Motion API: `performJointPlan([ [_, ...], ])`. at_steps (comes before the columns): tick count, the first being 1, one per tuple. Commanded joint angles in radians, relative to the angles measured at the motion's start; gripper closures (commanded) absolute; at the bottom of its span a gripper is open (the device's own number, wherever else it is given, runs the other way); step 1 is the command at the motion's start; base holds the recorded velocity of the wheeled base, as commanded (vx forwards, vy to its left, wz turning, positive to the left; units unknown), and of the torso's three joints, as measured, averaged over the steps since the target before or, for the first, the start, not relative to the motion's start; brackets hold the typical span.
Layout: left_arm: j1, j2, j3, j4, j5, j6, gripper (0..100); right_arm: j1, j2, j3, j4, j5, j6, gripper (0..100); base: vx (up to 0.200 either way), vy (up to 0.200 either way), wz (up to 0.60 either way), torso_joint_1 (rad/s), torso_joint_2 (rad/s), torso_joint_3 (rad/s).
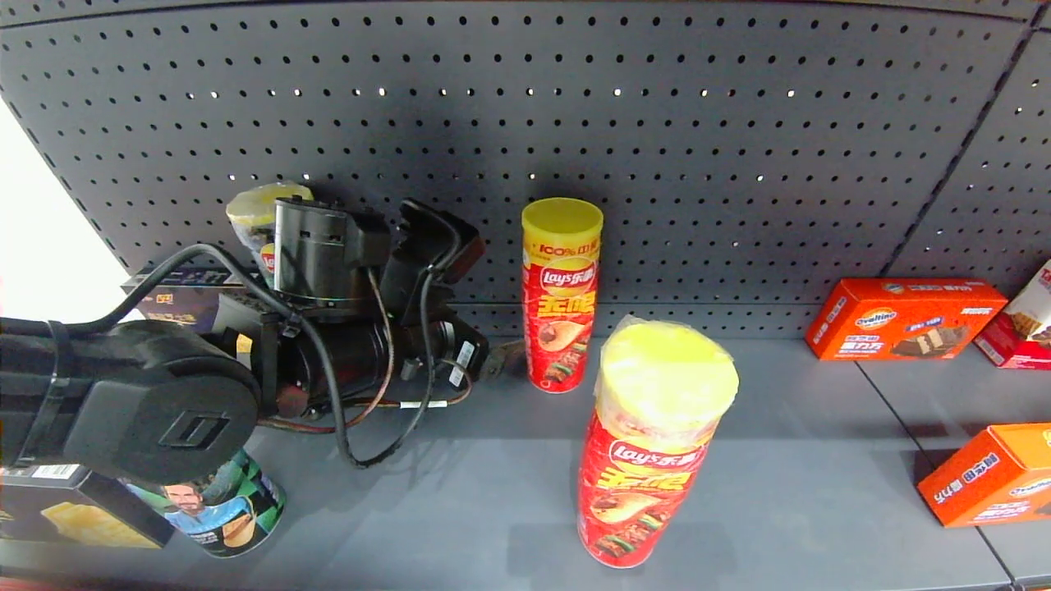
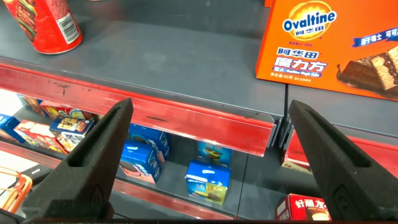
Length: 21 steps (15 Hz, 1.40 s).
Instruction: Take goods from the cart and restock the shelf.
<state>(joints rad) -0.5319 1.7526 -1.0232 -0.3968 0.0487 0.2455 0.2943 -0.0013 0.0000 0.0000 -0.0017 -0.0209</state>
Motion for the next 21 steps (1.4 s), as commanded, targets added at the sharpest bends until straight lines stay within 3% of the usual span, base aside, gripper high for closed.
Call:
performJointPlan([
  [1, 0.007, 0.004, -0.005, 0.001, 0.026, 0.003, 0, 0.000, 0.001, 0.000, 0.000, 0.000, -0.001, 0, 0.000, 0.000, 0.00, 0.000, 0.00, 0.000],
  [6, 0.012, 0.030, -0.015, 0.001, 0.036, 0.005, 0, 0.000, 0.001, 0.000, 0.000, 0.000, -0.001, 0, 0.000, 0.000, 0.00, 0.000, 0.00, 0.000],
  [9, 0.012, 0.074, -0.060, 0.001, 0.036, 0.023, 0, 0.000, 0.001, 0.000, 0.000, 0.000, -0.001, 0, 0.000, 0.000, 0.00, 0.000, 0.00, 0.000],
  [21, -0.016, 0.148, -0.141, 0.015, 0.034, 0.023, 0, 0.000, 0.001, 0.000, 0.000, 0.000, -0.001, 0, 0.000, 0.000, 0.00, 0.000, 0.00, 0.000],
])
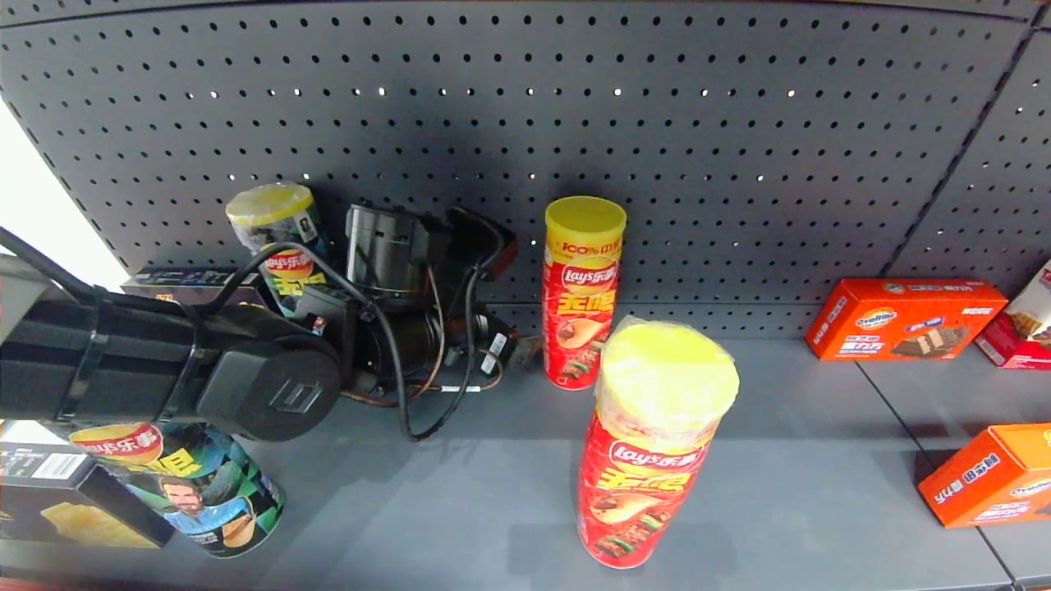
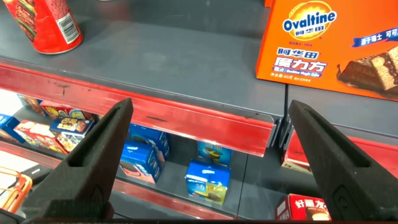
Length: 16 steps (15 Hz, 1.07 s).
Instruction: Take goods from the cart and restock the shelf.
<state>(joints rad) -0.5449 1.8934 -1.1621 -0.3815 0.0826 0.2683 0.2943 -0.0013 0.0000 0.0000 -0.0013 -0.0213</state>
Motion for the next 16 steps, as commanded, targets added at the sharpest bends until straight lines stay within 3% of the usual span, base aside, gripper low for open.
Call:
performJointPlan([
  [1, -0.004, 0.012, -0.007, 0.000, 0.000, 0.000, 0, 0.000, 0.001, 0.000, 0.000, 0.000, 0.000, 0, 0.000, 0.000, 0.00, 0.000, 0.00, 0.000],
  [10, -0.021, 0.003, 0.007, 0.000, 0.000, -0.003, 0, 0.000, 0.001, 0.000, 0.000, 0.000, 0.000, 0, 0.000, 0.000, 0.00, 0.000, 0.00, 0.000],
  [16, -0.047, -0.163, 0.197, -0.005, -0.003, -0.008, 0, 0.000, 0.001, 0.000, 0.000, 0.000, 0.000, 0, 0.000, 0.000, 0.00, 0.000, 0.00, 0.000],
])
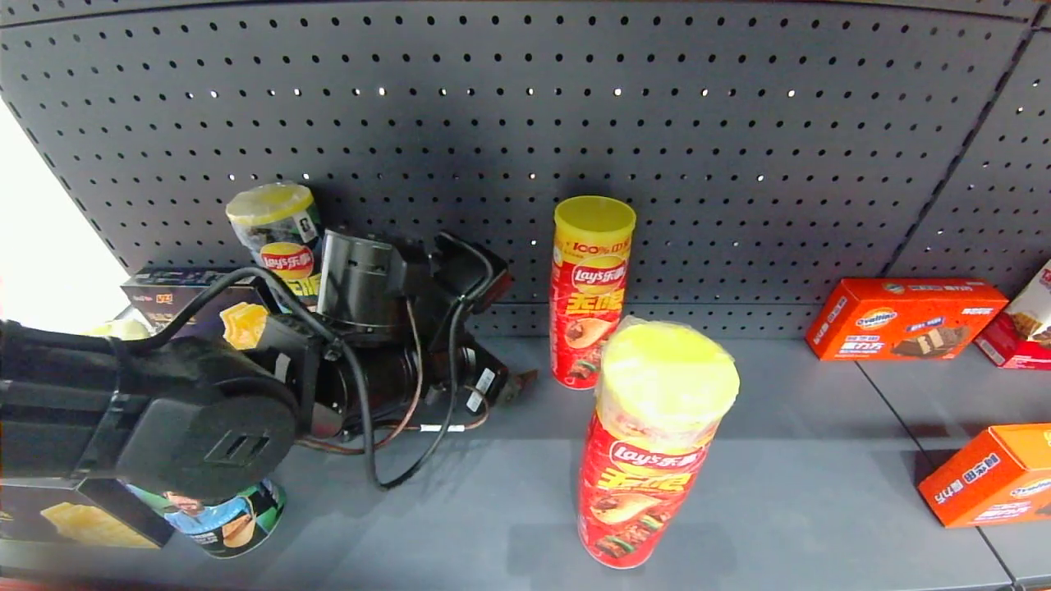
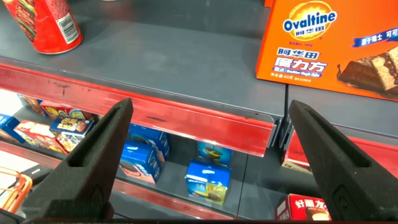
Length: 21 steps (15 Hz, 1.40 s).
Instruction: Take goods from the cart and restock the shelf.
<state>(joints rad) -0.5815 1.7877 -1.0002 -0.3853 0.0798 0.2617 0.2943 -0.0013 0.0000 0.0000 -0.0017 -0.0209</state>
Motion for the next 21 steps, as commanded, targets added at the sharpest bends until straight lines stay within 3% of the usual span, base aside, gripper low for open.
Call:
performJointPlan([
  [1, -0.021, -0.094, 0.080, -0.007, -0.002, -0.002, 0, 0.000, 0.001, 0.000, 0.000, 0.000, -0.001, 0, 0.000, 0.000, 0.00, 0.000, 0.00, 0.000],
  [7, -0.161, -0.254, 0.198, 0.002, -0.002, -0.107, 0, 0.000, 0.001, 0.000, 0.000, 0.000, -0.001, 0, 0.000, 0.000, 0.00, 0.000, 0.00, 0.000],
  [14, -0.244, -0.488, 0.434, -0.015, 0.000, -0.134, 0, 0.000, 0.001, 0.000, 0.000, 0.000, -0.001, 0, 0.000, 0.000, 0.00, 0.000, 0.00, 0.000],
  [17, -0.304, -0.599, 0.479, -0.015, -0.002, -0.193, 0, 0.000, 0.001, 0.000, 0.000, 0.000, -0.001, 0, 0.000, 0.000, 0.00, 0.000, 0.00, 0.000],
  [21, -0.327, -0.738, 0.580, -0.012, 0.003, -0.191, 0, 0.000, 0.001, 0.000, 0.000, 0.000, -0.001, 0, 0.000, 0.000, 0.00, 0.000, 0.00, 0.000],
])
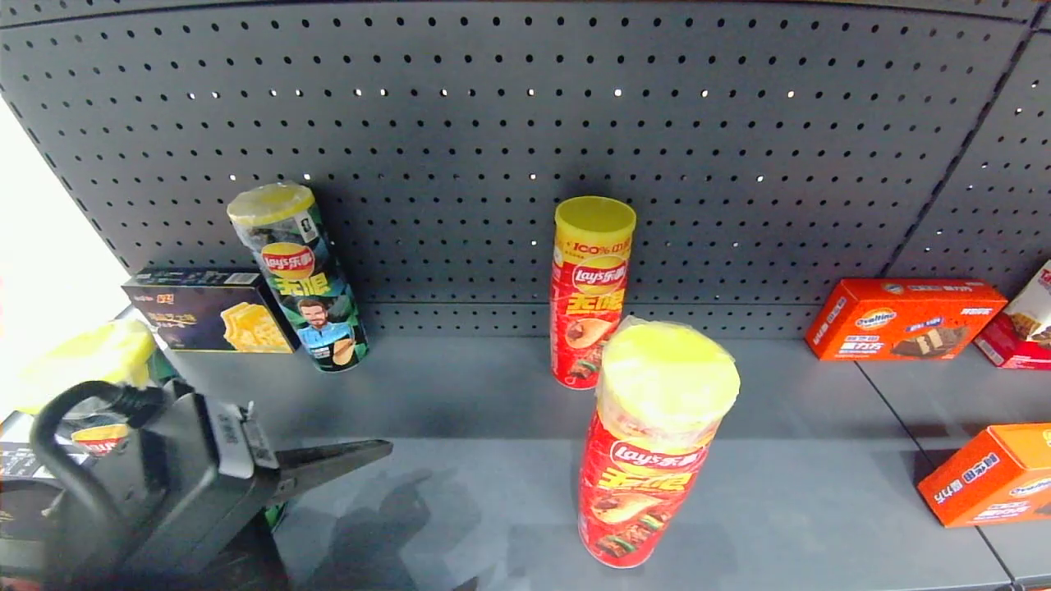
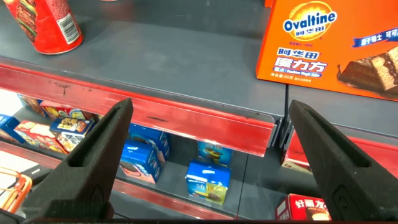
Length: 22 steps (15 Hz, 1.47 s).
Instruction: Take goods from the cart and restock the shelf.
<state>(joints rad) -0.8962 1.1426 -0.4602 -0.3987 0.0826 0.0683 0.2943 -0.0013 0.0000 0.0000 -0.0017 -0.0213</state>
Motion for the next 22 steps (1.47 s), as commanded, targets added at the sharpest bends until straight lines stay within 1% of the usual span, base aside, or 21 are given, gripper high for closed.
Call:
performJointPlan([
  [1, -0.029, -0.127, 0.051, 0.008, 0.000, 0.002, 0, 0.000, 0.001, 0.000, 0.000, 0.000, 0.000, 0, 0.000, 0.000, 0.00, 0.000, 0.00, 0.000],
  [2, -0.040, -0.139, 0.052, 0.009, 0.002, 0.002, 0, 0.000, 0.001, 0.000, 0.000, 0.000, 0.000, 0, 0.000, 0.000, 0.00, 0.000, 0.00, 0.000],
  [5, -0.049, -0.153, 0.049, 0.001, 0.000, -0.001, 0, 0.000, 0.001, 0.000, 0.000, 0.000, 0.000, 0, 0.000, 0.000, 0.00, 0.000, 0.00, 0.000],
  [7, -0.078, -0.199, 0.058, 0.012, 0.000, -0.005, 0, 0.000, 0.001, 0.000, 0.000, 0.000, 0.000, 0, 0.000, 0.000, 0.00, 0.000, 0.00, 0.000],
  [8, -0.076, -0.247, 0.089, 0.015, 0.000, -0.018, 0, 0.000, 0.001, 0.000, 0.000, 0.000, 0.000, 0, 0.000, 0.000, 0.00, 0.000, 0.00, 0.000],
  [9, -0.063, -0.280, 0.114, 0.015, -0.001, -0.016, 0, 0.000, 0.001, 0.000, 0.000, 0.000, 0.000, 0, 0.000, 0.000, 0.00, 0.000, 0.00, 0.000],
  [10, -0.015, -0.326, 0.144, 0.015, -0.004, -0.005, 0, 0.000, 0.001, 0.000, 0.000, 0.000, 0.000, 0, 0.000, 0.000, 0.00, 0.000, 0.00, 0.000],
  [13, 0.109, -0.396, 0.189, 0.012, -0.007, 0.030, 0, 0.000, 0.001, 0.000, 0.000, 0.000, 0.000, 0, 0.000, 0.000, 0.00, 0.000, 0.00, 0.000],
  [14, 0.166, -0.432, 0.216, 0.012, -0.014, 0.041, 0, 0.000, 0.001, 0.000, 0.000, 0.000, 0.000, 0, 0.000, 0.000, 0.00, 0.000, 0.00, 0.000],
  [15, 0.191, -0.449, 0.230, 0.012, -0.030, 0.044, 0, 0.000, 0.001, 0.000, 0.000, 0.000, 0.000, 0, 0.000, 0.000, 0.00, 0.000, 0.00, 0.000],
  [16, 0.272, -0.506, 0.281, 0.014, -0.139, 0.042, 0, 0.000, 0.001, 0.000, 0.000, 0.000, 0.000, 0, 0.000, 0.000, 0.00, 0.000, 0.00, 0.000],
  [17, 0.332, -0.547, 0.330, 0.014, -0.193, 0.042, 0, 0.000, 0.001, 0.000, 0.000, 0.000, 0.000, 0, 0.000, 0.000, 0.00, 0.000, 0.00, 0.000],
  [18, 0.381, -0.581, 0.367, 0.009, -0.204, 0.042, 0, 0.000, 0.001, 0.000, 0.000, 0.000, 0.000, 0, 0.000, 0.000, 0.00, 0.000, 0.00, 0.000],
  [19, 0.448, -0.621, 0.397, 0.008, -0.207, 0.044, 0, 0.000, 0.001, 0.000, 0.000, 0.000, 0.000, 0, 0.000, 0.000, 0.00, 0.000, 0.00, 0.000],
  [20, 0.523, -0.665, 0.416, 0.009, -0.216, 0.044, 0, 0.000, 0.001, 0.000, 0.000, 0.000, 0.000, 0, 0.000, 0.000, 0.00, 0.000, 0.00, 0.000],
  [21, 0.617, -0.718, 0.437, 0.014, -0.241, 0.044, 0, 0.000, 0.001, 0.000, 0.000, 0.000, 0.000, 0, 0.000, 0.000, 0.00, 0.000, 0.00, 0.000],
  [22, 0.686, -0.761, 0.457, 0.017, -0.262, 0.044, 0, 0.000, 0.001, 0.000, 0.000, 0.000, 0.000, 0, 0.000, 0.000, 0.00, 0.000, 0.00, 0.000],
])
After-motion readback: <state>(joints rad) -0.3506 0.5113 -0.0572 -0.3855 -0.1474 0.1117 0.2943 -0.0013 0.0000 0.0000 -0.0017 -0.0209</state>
